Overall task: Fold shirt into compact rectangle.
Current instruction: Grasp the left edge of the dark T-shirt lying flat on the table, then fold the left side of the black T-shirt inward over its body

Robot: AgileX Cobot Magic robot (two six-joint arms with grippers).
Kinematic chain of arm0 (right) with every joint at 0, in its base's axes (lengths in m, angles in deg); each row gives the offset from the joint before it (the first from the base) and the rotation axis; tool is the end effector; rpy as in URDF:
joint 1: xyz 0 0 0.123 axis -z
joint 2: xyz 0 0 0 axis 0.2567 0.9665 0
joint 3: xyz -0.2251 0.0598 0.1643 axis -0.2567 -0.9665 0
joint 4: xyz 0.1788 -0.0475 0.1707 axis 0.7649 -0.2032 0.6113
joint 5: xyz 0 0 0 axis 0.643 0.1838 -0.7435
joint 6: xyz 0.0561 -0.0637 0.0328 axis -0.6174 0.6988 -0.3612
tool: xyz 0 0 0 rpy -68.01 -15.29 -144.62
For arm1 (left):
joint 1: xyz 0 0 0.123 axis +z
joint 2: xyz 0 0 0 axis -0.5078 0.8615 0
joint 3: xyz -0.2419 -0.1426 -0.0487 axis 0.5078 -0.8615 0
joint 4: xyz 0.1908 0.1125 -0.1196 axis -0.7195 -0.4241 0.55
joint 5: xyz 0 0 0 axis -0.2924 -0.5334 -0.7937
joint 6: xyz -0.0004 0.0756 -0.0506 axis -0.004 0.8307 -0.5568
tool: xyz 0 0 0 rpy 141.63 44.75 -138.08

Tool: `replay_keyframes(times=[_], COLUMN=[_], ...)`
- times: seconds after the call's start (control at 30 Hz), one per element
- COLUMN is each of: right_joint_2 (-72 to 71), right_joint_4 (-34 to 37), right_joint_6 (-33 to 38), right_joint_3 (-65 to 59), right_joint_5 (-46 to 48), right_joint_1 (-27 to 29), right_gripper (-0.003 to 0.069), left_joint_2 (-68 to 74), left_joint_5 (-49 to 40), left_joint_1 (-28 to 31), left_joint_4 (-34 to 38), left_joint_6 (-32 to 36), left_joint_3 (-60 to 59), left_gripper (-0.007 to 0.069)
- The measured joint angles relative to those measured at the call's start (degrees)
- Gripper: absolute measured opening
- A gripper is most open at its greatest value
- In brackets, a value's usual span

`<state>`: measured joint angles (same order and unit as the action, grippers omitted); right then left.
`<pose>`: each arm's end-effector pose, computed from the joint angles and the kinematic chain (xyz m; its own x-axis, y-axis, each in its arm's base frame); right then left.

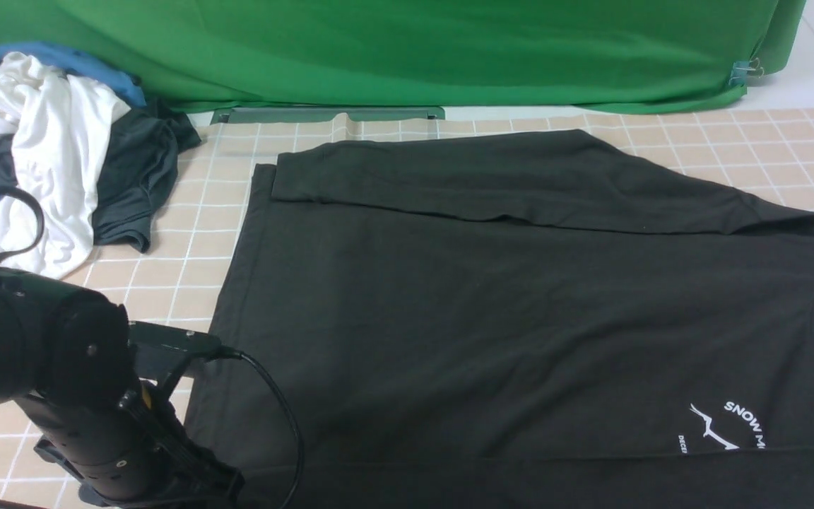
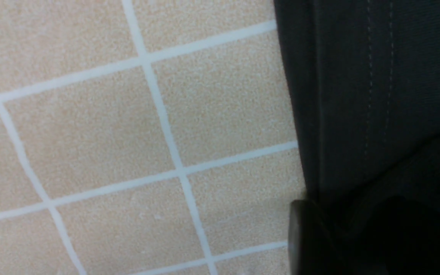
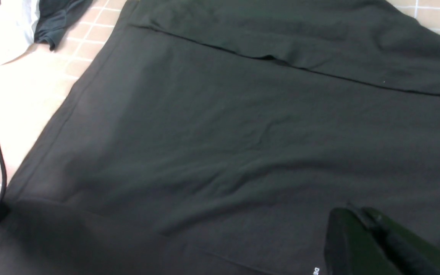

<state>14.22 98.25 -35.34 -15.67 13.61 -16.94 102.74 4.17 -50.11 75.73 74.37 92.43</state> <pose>0.1282 0.0362 0.3455 -0.5915 0.0106 -0.8062 -0.2956 0.9274 0.2291 0.1995 -0.0755 0.1595 -0.9603 0.2778 -0.0237 0.2787 0.9591 -0.0490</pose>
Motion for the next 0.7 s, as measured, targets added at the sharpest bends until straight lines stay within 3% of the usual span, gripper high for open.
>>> replay_keyframes(times=[0.07, 0.17, 0.37, 0.7], right_joint_2=[0.0, 0.0, 0.0, 0.0], right_joint_4=[0.0, 0.04, 0.04, 0.04], right_joint_6=[0.0, 0.0, 0.05, 0.05], right_joint_3=[0.0, 0.0, 0.0, 0.0], right_joint_5=[0.0, 0.0, 0.0, -0.93], right_joint_1=[0.0, 0.0, 0.0, 0.0], right_gripper=[0.0038, 0.0038, 0.0038, 0.0038], left_joint_2=[0.0, 0.0, -5.21, -12.04], left_joint_5=[-0.12, -0.79, -7.85, -11.93], left_joint_1=[0.0, 0.0, 0.0, -0.04], left_joint_4=[0.85, 1.23, 1.24, 1.13], left_joint_6=[1.31, 2.33, 2.55, 2.49], left_joint_3=[0.0, 0.08, 2.14, 12.68], left_gripper=[0.0083, 0.0041, 0.0035, 0.0035])
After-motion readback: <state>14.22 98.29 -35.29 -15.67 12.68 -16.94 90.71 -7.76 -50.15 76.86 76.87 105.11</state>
